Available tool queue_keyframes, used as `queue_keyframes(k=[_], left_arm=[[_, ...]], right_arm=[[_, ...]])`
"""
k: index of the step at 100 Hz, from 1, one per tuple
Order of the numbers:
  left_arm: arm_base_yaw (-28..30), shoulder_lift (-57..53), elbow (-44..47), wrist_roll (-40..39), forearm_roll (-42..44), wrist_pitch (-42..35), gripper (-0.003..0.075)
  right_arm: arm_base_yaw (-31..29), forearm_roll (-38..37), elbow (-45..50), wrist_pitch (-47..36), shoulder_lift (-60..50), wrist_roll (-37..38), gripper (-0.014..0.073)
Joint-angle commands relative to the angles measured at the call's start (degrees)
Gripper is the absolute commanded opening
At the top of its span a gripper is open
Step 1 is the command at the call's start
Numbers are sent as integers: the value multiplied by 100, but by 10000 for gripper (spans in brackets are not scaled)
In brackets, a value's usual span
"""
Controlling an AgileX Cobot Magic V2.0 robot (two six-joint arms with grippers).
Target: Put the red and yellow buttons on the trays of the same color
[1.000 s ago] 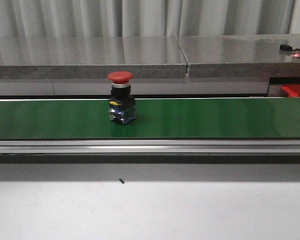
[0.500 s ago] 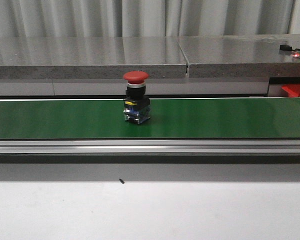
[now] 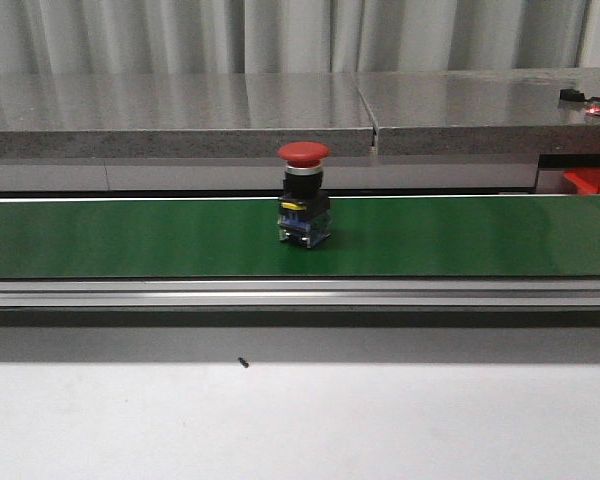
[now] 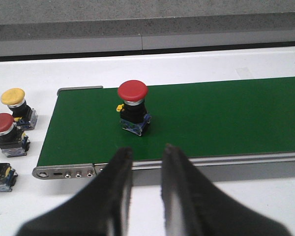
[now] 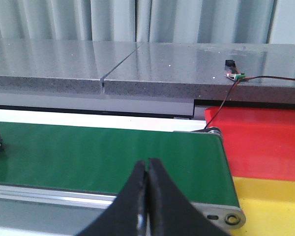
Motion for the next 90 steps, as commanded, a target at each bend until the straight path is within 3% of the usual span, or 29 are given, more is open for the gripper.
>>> queue_keyframes(k=[1,10,26,62,90], left_arm=[[-40,28,-152,-1,-28,-501,-20],[-40,28,-152,-1,-28,-539,-20],[-40,28,-152,-1,-28,-547,-20],[-40,28,-152,-1,-28,-547,-20],[-40,28,-152,-1,-28,-547,-20]], right_arm=[[5,53,-396,-499,-71,-16,-69],[5,167,-847,-94,101,-16,-69],[5,172,-2010,1330,897,-16,-69],[5,253,-4978,4384,3788,-16,-69],[5,839,-5841,4634,5113,-16,-69]])
